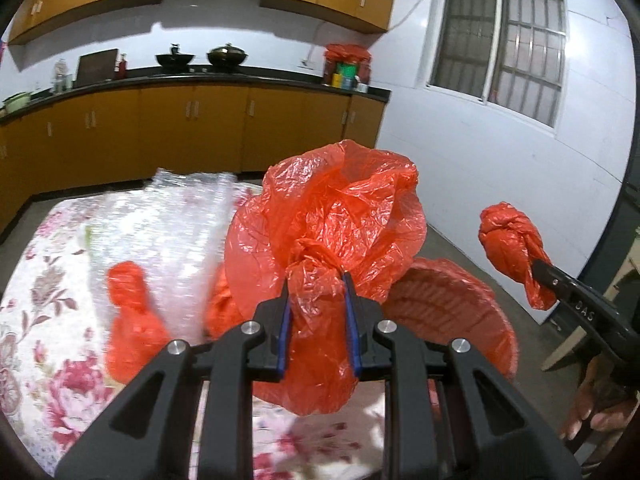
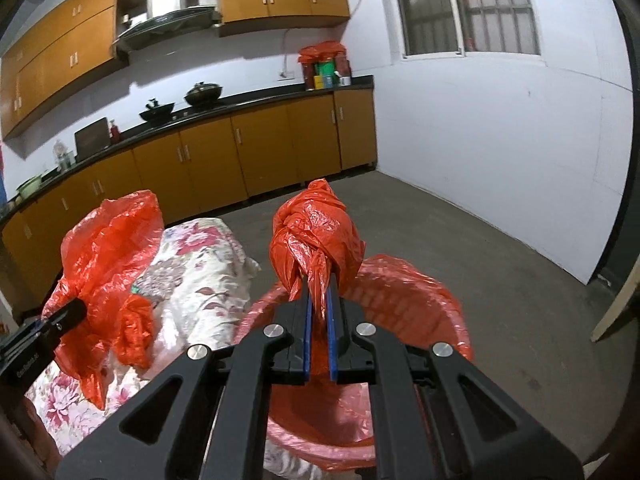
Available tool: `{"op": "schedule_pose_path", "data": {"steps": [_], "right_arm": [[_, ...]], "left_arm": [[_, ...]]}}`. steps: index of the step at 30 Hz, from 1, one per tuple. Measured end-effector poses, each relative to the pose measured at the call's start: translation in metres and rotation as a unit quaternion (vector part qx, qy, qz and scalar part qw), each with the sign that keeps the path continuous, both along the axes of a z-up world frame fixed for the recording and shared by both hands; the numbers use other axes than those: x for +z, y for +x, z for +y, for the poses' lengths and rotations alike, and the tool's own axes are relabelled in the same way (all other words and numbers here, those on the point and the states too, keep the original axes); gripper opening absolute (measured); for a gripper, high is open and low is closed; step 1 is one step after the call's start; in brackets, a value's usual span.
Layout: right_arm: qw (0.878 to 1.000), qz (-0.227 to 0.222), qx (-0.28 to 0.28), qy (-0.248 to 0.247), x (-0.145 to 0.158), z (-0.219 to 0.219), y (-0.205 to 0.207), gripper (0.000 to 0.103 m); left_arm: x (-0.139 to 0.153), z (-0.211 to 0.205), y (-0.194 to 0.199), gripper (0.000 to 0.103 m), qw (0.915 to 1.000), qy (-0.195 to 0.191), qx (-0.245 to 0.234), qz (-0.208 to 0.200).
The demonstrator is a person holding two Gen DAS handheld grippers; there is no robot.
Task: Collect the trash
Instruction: 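Drop both red bags into the basket, opening both grippers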
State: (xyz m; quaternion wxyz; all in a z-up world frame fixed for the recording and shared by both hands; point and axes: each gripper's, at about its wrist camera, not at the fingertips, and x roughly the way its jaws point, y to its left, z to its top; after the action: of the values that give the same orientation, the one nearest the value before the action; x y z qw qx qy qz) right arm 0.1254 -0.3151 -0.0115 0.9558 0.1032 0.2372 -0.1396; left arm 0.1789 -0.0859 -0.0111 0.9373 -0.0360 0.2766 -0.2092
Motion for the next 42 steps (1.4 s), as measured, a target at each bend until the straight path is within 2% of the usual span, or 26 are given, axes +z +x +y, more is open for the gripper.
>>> {"op": "schedule_pose_path", "data": {"steps": [16, 19, 20, 21, 22, 24, 25, 30, 31, 34, 38, 42], "right_arm": [[0.999, -0.006, -0.034, 0.025, -0.004, -0.043, -0.001, 0.007], [0.999, -0.003, -0.033, 0.028, -0.005, -0.046, 0.003, 0.007], [0.999, -0.003, -0.034, 0.028, -0.006, -0.047, 0.003, 0.01], [0.999, -0.002, -0.033, 0.028, -0.007, -0.048, 0.003, 0.016], [0.999, -0.001, -0.033, 0.027, -0.008, -0.049, 0.003, 0.032], [0.999, -0.008, -0.039, 0.023, -0.009, -0.05, -0.001, 0.055], [0.999, -0.01, -0.041, 0.021, -0.008, -0.05, -0.002, 0.058], [0.999, -0.001, -0.045, 0.022, -0.01, -0.052, -0.003, 0.058], [0.999, -0.001, -0.044, 0.023, -0.01, -0.051, -0.003, 0.058], [0.999, -0.002, -0.041, 0.014, -0.009, -0.045, -0.004, 0.061], [1.0, -0.004, -0.027, 0.006, -0.006, -0.032, -0.002, 0.063], [1.0, -0.003, -0.004, -0.001, -0.005, -0.014, 0.001, 0.064]], "left_arm": [[-0.019, -0.08, 0.017, 0.023, 0.9965, 0.006, -0.077, 0.031], [-0.025, -0.09, 0.024, 0.027, 0.9949, 0.009, -0.093, 0.038], [-0.028, -0.095, 0.025, 0.029, 0.9945, 0.01, -0.096, 0.04], [-0.03, -0.098, 0.025, 0.031, 0.9941, 0.011, -0.099, 0.042], [-0.033, -0.101, 0.026, 0.036, 0.9938, 0.014, -0.101, 0.045], [-0.04, -0.103, 0.027, 0.042, 0.9935, 0.019, -0.1, 0.05], [-0.042, -0.101, 0.027, 0.045, 0.9936, 0.02, -0.098, 0.052], [-0.049, -0.086, 0.027, 0.049, 0.9953, 0.028, -0.072, 0.058], [-0.049, -0.081, 0.026, 0.053, 0.9961, 0.032, -0.063, 0.052], [-0.044, -0.063, 0.018, 0.062, 0.9981, 0.048, -0.026, 0.029], [-0.041, -0.032, 0.009, 0.067, 0.9972, 0.071, 0.023, 0.012], [-0.04, 0.008, 0.005, 0.069, 0.9924, 0.088, 0.086, -0.001]]}}
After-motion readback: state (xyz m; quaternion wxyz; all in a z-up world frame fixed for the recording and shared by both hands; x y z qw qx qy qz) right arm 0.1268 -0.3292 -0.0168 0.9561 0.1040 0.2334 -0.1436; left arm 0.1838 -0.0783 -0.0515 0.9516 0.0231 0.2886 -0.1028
